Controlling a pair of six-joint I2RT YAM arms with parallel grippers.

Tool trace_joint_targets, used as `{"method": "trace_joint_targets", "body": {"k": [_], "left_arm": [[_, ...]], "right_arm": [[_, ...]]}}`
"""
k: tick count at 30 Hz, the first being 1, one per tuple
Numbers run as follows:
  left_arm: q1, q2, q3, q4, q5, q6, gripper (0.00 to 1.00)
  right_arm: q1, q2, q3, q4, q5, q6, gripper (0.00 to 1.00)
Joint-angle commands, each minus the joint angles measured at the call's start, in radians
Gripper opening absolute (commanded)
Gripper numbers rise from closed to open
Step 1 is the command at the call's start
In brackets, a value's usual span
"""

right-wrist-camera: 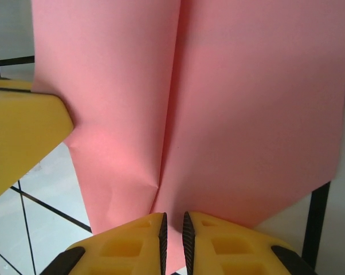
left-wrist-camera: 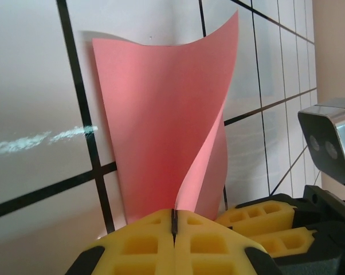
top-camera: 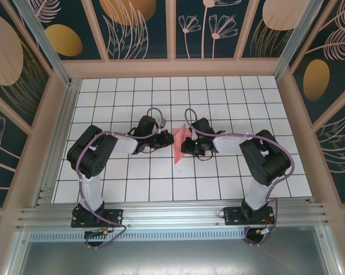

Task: Fold a paper plane with a square sheet of paper (pick it up from the middle)
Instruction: Fourth fold the wing at the center of the table.

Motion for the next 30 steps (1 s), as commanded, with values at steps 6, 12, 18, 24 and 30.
{"method": "trace_joint_targets", "body": {"k": [6, 12, 18, 24, 30], "left_arm": [[0.006, 0.048, 0.073, -0.154, -0.05, 0.13, 0.0], [0.004, 0.056, 0.104, -0.156, -0.046, 0.137, 0.0], [0.006, 0.064, 0.12, -0.161, -0.055, 0.143, 0.0], [0.005, 0.07, 0.107, -0.124, -0.027, 0.135, 0.0], [0.004, 0.08, 0.11, -0.118, -0.018, 0.139, 0.0]], "right_arm": [[0.007, 0.052, 0.006, -0.127, 0.107, -0.054, 0.21], [0.01, 0.055, 0.004, -0.126, 0.112, -0.061, 0.21], [0.013, 0.061, 0.003, -0.119, 0.104, -0.066, 0.21], [0.014, 0.064, 0.003, -0.116, 0.108, -0.066, 0.21], [0.013, 0.067, 0.003, -0.111, 0.104, -0.063, 0.21]]}}
